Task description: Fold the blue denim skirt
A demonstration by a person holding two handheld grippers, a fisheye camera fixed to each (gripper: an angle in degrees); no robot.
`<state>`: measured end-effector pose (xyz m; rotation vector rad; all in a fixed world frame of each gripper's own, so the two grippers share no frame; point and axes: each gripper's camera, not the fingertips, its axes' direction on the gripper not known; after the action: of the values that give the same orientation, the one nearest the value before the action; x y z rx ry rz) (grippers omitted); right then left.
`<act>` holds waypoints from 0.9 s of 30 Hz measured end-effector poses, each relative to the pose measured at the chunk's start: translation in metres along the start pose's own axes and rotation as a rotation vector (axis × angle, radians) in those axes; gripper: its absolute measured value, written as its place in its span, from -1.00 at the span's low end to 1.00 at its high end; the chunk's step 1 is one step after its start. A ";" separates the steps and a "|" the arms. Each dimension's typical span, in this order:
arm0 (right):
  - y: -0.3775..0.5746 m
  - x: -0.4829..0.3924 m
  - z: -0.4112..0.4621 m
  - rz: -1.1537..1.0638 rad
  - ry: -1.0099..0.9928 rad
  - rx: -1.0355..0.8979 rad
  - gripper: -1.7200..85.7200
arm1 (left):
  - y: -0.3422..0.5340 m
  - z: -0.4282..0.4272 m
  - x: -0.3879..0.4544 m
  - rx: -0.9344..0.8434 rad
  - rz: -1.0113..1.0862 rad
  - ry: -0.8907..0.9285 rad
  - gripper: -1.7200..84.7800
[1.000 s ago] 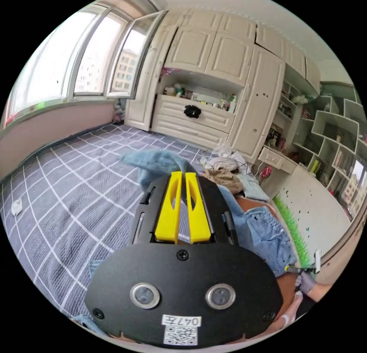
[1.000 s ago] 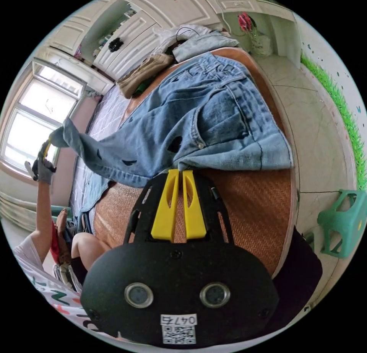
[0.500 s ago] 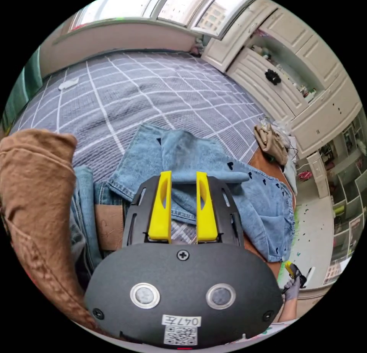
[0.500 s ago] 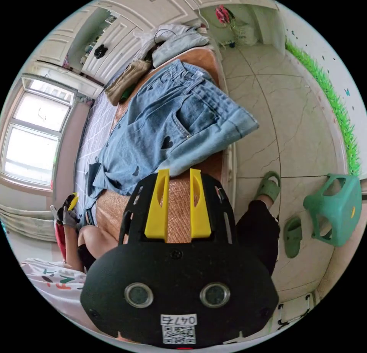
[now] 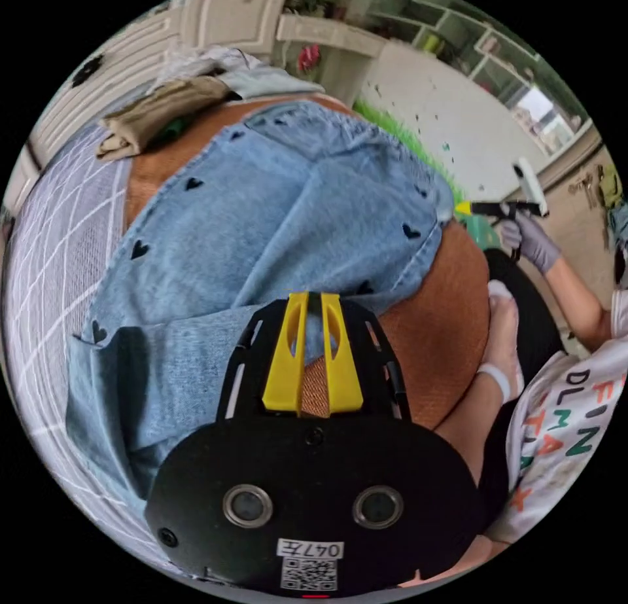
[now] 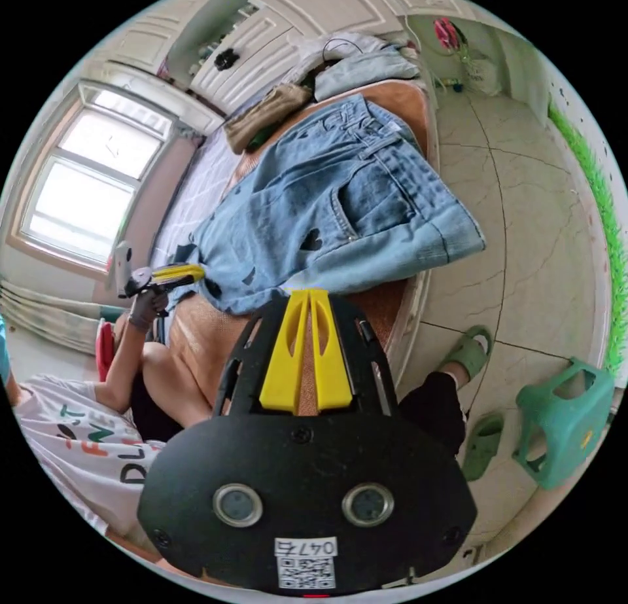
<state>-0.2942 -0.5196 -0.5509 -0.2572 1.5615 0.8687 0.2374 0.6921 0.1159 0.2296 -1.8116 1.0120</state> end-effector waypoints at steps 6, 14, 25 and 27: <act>-0.017 0.059 0.002 0.170 0.273 0.031 -0.98 | 0.015 0.063 0.012 0.000 0.014 0.071 -0.98; -0.061 0.084 -0.048 0.061 0.195 0.185 -0.77 | 0.047 0.110 0.007 0.051 -0.021 0.312 -0.98; -0.167 0.111 -0.042 -0.307 -0.106 -0.177 -0.97 | 0.083 0.145 0.056 0.063 0.000 0.329 -0.98; -0.175 0.105 -0.065 -0.339 -0.140 -0.091 -0.97 | 0.084 0.149 0.065 0.046 0.002 0.315 -0.98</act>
<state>-0.2564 -0.6491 -0.7174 -0.5010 1.3020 0.6759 0.0583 0.6553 0.1034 0.0900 -1.5047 1.0292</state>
